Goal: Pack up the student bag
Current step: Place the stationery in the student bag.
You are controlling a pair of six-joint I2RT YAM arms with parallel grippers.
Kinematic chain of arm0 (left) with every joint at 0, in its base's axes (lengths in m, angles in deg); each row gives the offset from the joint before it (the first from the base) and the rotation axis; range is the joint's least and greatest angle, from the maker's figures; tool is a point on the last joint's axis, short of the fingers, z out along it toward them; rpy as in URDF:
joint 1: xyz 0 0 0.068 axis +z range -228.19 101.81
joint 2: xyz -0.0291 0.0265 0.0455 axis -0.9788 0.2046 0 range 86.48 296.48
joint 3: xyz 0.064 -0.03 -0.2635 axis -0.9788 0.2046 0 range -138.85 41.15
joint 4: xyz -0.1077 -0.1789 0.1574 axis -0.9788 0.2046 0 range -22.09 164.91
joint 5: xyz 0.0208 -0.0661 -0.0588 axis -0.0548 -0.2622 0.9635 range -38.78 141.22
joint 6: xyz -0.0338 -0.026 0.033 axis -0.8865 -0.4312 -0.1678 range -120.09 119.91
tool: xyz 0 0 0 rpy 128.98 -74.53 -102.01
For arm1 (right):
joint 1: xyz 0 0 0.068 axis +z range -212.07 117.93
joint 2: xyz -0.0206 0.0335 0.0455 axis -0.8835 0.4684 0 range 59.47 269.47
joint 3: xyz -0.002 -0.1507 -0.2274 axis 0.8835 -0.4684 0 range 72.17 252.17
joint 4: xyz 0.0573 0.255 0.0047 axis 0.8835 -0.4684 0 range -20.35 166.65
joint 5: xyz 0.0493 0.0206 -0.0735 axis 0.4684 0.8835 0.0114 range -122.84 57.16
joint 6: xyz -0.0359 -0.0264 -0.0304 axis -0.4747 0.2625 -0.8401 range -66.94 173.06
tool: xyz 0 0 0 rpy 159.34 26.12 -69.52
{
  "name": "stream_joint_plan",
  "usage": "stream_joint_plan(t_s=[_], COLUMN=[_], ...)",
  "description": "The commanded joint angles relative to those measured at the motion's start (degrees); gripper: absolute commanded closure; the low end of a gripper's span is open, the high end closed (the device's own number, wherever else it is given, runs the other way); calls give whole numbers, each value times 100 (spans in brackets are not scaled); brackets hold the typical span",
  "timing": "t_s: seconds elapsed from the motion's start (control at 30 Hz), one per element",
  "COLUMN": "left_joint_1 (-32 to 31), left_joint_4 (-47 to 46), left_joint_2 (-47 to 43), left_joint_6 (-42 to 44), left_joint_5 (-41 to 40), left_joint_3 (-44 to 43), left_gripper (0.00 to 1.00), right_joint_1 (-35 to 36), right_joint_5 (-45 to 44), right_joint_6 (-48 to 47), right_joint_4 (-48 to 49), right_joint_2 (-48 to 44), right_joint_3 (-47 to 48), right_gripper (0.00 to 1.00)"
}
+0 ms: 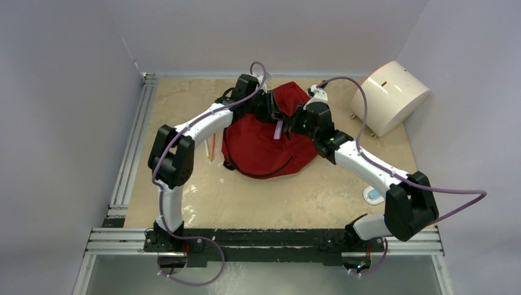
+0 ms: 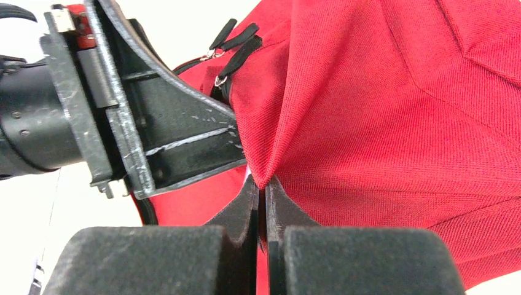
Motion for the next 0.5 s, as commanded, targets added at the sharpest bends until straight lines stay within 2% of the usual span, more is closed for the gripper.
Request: stream_joint_plan(t_s=[0.0, 0.47], left_joint_1=[4, 8], left_joint_4=[-179, -339], left_joint_2=[213, 466], left_joint_6=[-289, -1274], left_joint_5=[-69, -528], left_joint_3=[-492, -705], left_gripper=[91, 92], right_joint_1=[21, 23], right_joint_5=[230, 535], right_joint_6=[142, 152], right_joint_4=[706, 845], right_joint_2=[-259, -216], right_joint_3=[34, -100], right_gripper=[100, 100])
